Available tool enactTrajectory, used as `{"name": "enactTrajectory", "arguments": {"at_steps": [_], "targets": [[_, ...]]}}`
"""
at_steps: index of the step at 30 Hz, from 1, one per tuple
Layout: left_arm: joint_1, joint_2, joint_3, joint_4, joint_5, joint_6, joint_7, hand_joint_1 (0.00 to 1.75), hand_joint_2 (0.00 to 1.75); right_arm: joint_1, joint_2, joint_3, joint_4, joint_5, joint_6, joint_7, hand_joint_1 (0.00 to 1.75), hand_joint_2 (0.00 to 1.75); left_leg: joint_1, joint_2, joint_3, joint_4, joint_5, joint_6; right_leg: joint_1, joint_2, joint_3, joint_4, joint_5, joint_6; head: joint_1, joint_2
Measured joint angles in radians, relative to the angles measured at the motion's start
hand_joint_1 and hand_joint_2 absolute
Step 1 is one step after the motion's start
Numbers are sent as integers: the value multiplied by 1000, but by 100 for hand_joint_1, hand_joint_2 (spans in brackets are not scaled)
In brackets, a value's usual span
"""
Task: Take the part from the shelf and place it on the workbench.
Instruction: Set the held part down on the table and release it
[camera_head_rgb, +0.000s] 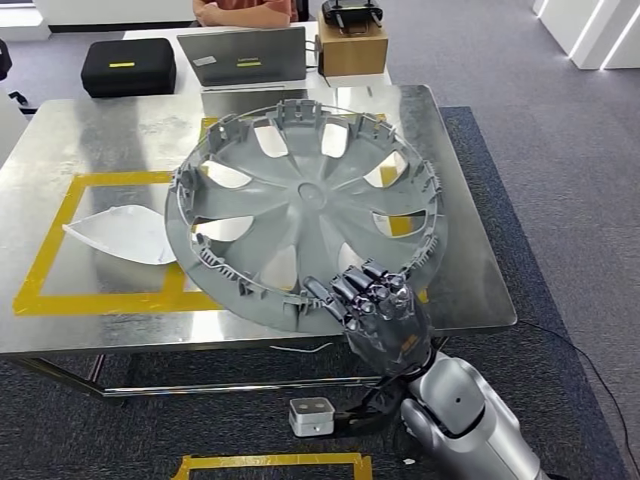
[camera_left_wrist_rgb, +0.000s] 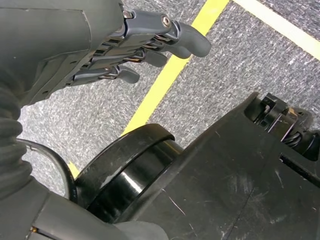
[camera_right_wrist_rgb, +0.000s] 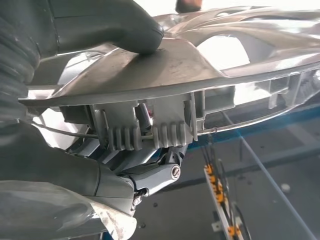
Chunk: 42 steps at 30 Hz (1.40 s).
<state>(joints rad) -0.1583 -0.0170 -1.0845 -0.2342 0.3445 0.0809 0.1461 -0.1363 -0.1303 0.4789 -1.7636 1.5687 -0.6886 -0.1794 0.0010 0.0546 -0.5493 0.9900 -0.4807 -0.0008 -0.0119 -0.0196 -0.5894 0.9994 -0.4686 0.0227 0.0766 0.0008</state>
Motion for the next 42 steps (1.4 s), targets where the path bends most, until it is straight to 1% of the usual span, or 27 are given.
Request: {"name": "enactTrajectory", "arguments": {"at_steps": [5, 11, 16, 21, 23, 29, 32, 37, 39, 42], "targets": [[6, 1, 14, 0, 0, 4, 0, 0, 175, -7, -53, -1, 42, 0, 0, 77, 175, 175, 0, -1, -1, 1, 0, 0, 0, -1, 0, 0, 0, 0, 0, 0], [13, 2, 27, 0, 3, 6, -1, 0, 175, -35, -122, 19, 104, -1, 0, 210, 175, 175, 0, -1, -1, 1, 0, 0, 0, -1, 0, 0, 1, 1, 0, 0], [16, 2, 38, 0, 8, 9, -2, 0, 175, -67, -177, 70, 154, -1, 0, 320, 175, 175, 0, -1, -1, 1, 0, 0, 0, -1, 0, 0, 1, 0, 0, 0], [18, 3, 44, 0, 8, 18, -2, 0, 175, -100, -225, 128, 195, -1, 0, 396, 175, 175, 0, -2, -1, 1, 0, 0, 0, -2, 0, 0, 1, 0, 0, 0], [18, 3, 45, 0, 5, 24, -1, 0, 175, -117, -244, 157, 212, -1, 0, 439, 175, 175, 0, -2, -1, 1, 0, 0, 0, -2, 0, 0, 1, 0, 0, 0], [20, 3, 46, 0, -12, 29, 2, 0, 175, -198, -306, 298, 260, -2, 0, 619, 175, 175, 0, -2, -1, 1, 0, 0, 0, -2, 0, 0, 1, 0, 0, 0], [20, 3, 46, 0, -17, 29, 3, 0, 175, -240, -332, 376, 283, -2, 0, 694, 175, 175, 0, -2, -2, 1, 0, 0, 0, -2, 0, 0, 1, 1, 0, 0], [19, 5, 46, 0, -27, 27, 9, 0, 175, -342, -365, 553, 327, -2, 0, 847, 175, 175, 0, -2, -2, 1, 0, 0, 0, -2, 0, 0, 1, 1, 0, 0], [19, 6, 47, 0, -29, 27, 12, 0, 175, -376, -374, 615, 340, -2, 0, 869, 175, 175, 0, -2, -2, 1, 0, 0, 0, -2, 0, 0, 1, 1, 0, 0], [18, 8, 47, 0, -30, 27, 15, 0, 175, -403, -381, 669, 352, -2, 0, 874, 175, 175, 0, -2, -2, 1, 0, 0, 0, -2, 0, 0, 1, 1, 0, 0]]}}
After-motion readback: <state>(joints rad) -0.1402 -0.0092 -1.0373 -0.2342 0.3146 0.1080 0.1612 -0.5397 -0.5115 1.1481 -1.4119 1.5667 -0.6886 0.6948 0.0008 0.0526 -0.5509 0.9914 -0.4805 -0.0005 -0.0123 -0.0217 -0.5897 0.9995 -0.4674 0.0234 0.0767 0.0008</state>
